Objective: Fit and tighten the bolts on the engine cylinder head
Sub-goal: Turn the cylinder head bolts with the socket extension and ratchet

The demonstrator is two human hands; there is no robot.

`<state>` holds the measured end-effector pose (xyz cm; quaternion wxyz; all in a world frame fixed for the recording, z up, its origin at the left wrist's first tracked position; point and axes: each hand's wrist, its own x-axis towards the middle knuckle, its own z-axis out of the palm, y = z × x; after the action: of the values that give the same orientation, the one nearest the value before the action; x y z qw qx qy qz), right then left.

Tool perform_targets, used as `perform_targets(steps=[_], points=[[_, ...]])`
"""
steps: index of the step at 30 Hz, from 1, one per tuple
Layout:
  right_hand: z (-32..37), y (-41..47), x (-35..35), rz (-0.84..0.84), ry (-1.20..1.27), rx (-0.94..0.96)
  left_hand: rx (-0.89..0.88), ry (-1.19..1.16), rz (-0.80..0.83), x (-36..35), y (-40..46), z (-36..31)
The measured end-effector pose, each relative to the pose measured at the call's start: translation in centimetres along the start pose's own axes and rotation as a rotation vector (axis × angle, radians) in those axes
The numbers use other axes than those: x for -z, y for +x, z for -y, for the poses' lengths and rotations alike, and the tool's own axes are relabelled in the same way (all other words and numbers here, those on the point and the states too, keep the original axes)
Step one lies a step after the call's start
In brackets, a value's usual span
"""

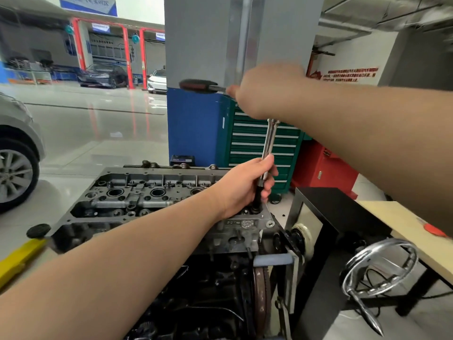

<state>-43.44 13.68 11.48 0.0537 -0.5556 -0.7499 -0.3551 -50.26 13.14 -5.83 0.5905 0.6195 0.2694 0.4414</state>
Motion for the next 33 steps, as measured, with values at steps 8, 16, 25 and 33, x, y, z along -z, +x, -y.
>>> perform_targets(steps=[8, 16, 25, 33], points=[[-2.3, -3.3, 0.6, -0.051, 0.588, 0.494, 0.004, -0.005, 0.034, 0.1, 0.4, 0.2], [0.3, -3.0, -0.1, -0.246, 0.082, 0.182, -0.060, -0.012, -0.052, 0.5, 0.1, 0.2], [-0.9, -3.2, -0.4, -0.199, 0.502, 0.325, -0.079, -0.013, -0.001, 0.3, -0.1, 0.1], [-0.3, -4.1, 0.1, -0.190, 0.342, 0.184, -0.062, 0.023, 0.025, 0.0, -0.3, -0.1]])
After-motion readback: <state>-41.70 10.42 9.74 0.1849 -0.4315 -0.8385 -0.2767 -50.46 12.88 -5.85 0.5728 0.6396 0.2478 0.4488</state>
